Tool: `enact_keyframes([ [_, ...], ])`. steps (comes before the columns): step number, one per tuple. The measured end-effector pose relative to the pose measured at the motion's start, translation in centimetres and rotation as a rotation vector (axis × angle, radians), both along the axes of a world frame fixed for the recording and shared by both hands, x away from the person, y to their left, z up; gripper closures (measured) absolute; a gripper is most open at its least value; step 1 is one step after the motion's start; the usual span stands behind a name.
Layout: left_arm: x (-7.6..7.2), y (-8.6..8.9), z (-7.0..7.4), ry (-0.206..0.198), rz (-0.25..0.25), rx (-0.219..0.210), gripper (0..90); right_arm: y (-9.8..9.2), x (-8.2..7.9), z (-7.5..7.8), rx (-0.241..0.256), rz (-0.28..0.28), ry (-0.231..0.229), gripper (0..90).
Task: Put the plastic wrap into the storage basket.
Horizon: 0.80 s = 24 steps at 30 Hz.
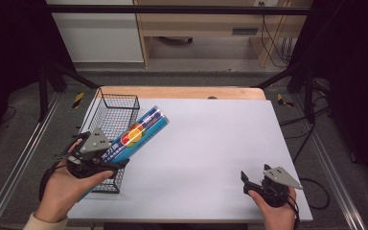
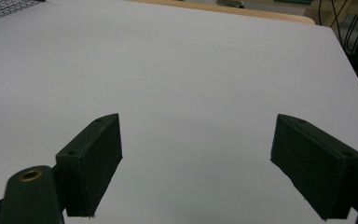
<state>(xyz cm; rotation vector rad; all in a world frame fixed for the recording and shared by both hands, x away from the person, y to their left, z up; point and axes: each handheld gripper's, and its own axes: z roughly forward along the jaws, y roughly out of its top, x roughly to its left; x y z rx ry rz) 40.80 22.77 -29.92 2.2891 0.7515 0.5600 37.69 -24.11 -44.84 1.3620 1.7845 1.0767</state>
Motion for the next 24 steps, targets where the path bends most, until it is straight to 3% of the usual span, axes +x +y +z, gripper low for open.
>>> enact_keyframes([
  [6,-0.1,0.3,0.3,-0.003,0.035,0.036,32.1,0.0,0.0,0.0,0.016,0.015,0.001,16.9],
  [24,0.5,1.8,0.8,0.040,0.150,0.049,32.1,0.1,0.1,-0.1,0.014,0.009,-0.003,17.0],
])
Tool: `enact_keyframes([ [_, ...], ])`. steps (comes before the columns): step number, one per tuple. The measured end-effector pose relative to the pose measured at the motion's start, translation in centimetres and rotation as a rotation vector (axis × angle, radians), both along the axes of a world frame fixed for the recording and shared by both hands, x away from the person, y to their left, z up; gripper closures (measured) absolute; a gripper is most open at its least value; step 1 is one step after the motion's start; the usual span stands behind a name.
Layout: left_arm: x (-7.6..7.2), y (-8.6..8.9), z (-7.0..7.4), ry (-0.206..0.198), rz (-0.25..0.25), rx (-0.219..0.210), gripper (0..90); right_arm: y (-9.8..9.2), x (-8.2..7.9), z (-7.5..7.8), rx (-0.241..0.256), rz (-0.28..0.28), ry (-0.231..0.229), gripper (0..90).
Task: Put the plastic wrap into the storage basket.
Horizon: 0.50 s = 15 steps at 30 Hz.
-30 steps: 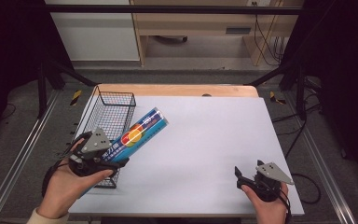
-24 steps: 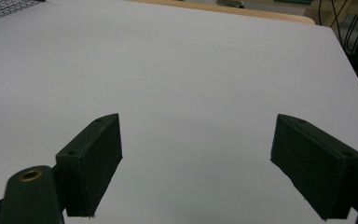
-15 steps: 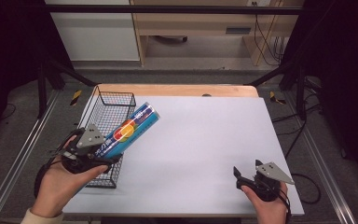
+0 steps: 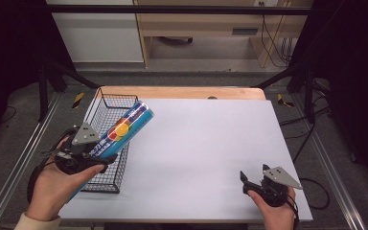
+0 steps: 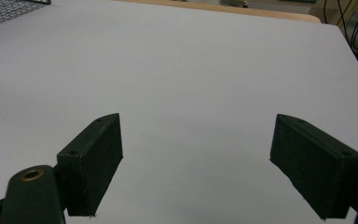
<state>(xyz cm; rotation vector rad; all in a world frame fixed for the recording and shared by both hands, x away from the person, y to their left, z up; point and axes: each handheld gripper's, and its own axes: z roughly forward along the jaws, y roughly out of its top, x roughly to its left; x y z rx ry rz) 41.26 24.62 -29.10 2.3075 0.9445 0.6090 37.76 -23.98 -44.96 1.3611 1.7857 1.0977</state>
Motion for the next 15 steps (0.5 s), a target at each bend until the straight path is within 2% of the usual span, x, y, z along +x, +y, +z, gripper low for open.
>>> enact_keyframes([
  [8,0.8,0.4,-0.1,0.010,0.045,0.005,32.1,-0.1,0.1,-0.1,0.005,-0.006,0.004,17.0],
  [15,1.8,0.6,-0.5,0.030,0.102,0.039,32.1,-0.1,0.1,-0.1,0.009,-0.007,0.006,17.0],
])
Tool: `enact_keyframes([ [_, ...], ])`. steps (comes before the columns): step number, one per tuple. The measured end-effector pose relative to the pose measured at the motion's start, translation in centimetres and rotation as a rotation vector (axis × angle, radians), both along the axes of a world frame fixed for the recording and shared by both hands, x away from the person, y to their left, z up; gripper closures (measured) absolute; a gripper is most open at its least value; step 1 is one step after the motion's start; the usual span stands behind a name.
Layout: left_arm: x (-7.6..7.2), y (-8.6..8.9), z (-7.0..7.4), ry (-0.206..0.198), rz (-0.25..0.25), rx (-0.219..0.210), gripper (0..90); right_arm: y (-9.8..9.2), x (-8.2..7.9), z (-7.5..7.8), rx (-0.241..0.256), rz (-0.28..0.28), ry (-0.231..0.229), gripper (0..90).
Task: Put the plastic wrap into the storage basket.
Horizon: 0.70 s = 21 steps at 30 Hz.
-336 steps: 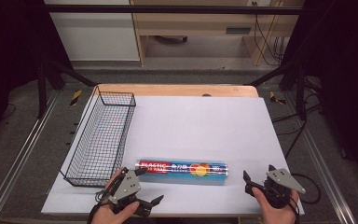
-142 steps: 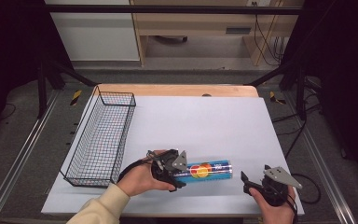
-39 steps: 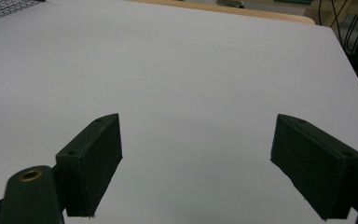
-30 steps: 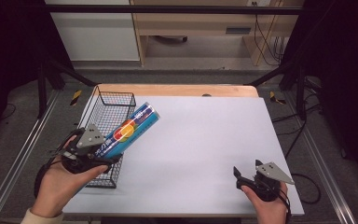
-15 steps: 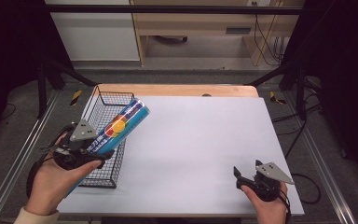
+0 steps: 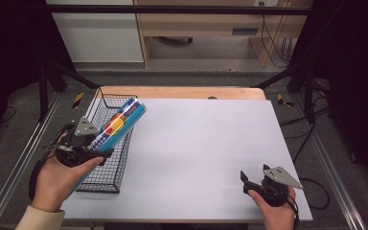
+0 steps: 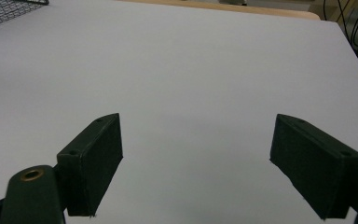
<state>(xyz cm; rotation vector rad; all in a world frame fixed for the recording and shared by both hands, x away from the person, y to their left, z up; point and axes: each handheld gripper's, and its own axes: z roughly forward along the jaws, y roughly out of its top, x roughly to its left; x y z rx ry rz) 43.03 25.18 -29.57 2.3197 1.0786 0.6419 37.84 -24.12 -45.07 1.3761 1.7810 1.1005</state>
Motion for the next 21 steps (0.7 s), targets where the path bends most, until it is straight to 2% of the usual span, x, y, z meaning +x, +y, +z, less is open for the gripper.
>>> enact_keyframes([
  [9,1.1,0.1,-0.6,0.010,0.046,0.020,32.1,0.0,0.0,0.0,0.002,0.000,0.002,17.1],
  [10,1.2,0.2,-0.8,0.023,0.058,0.020,32.1,0.0,0.0,-0.1,0.002,-0.001,0.002,17.1],
  [21,1.9,0.5,-1.2,0.042,0.091,0.045,32.1,0.0,0.1,-0.1,0.007,0.000,0.008,17.1],
])
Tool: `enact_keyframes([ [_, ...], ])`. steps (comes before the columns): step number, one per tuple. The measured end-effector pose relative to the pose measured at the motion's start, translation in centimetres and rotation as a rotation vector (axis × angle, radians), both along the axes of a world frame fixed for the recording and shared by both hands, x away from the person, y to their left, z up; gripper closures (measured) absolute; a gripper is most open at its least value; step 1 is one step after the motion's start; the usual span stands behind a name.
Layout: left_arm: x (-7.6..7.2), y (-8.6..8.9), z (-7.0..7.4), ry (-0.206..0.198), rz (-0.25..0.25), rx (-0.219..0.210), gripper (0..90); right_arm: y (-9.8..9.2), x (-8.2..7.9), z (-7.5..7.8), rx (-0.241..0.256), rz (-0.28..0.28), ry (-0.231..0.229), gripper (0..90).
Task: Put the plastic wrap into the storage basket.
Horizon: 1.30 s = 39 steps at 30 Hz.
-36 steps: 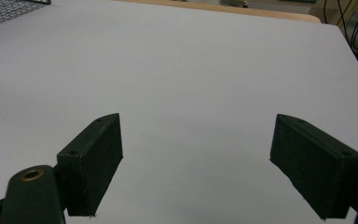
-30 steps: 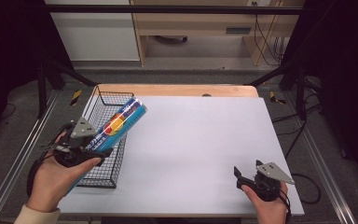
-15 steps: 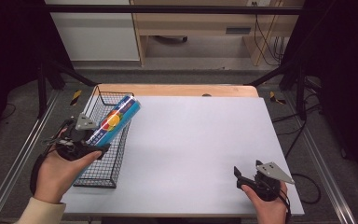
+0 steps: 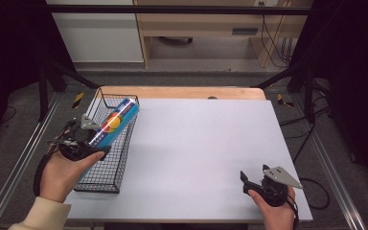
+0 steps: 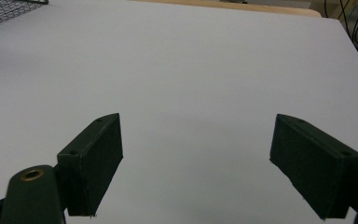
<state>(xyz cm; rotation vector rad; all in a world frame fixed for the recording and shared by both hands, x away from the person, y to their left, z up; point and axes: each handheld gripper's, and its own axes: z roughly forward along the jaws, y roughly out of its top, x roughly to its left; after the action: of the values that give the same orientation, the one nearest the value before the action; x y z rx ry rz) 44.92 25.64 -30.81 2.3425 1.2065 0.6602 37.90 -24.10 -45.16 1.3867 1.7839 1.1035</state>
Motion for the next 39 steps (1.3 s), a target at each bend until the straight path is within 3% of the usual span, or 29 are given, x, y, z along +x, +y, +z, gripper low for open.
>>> enact_keyframes([
  [15,0.3,-0.4,-1.0,0.025,0.029,0.045,32.1,0.2,-0.1,0.1,0.006,0.010,-0.002,17.0],
  [25,0.2,-0.1,-1.5,0.035,0.059,0.052,32.1,0.3,-0.1,0.1,0.009,0.025,-0.004,17.0],
  [38,0.6,0.2,-2.3,0.057,0.119,0.097,32.1,0.3,0.0,0.1,0.014,0.029,-0.001,17.1],
  [39,0.7,0.1,-2.4,0.060,0.122,0.119,32.2,0.3,0.0,0.1,0.014,0.030,-0.002,17.0],
])
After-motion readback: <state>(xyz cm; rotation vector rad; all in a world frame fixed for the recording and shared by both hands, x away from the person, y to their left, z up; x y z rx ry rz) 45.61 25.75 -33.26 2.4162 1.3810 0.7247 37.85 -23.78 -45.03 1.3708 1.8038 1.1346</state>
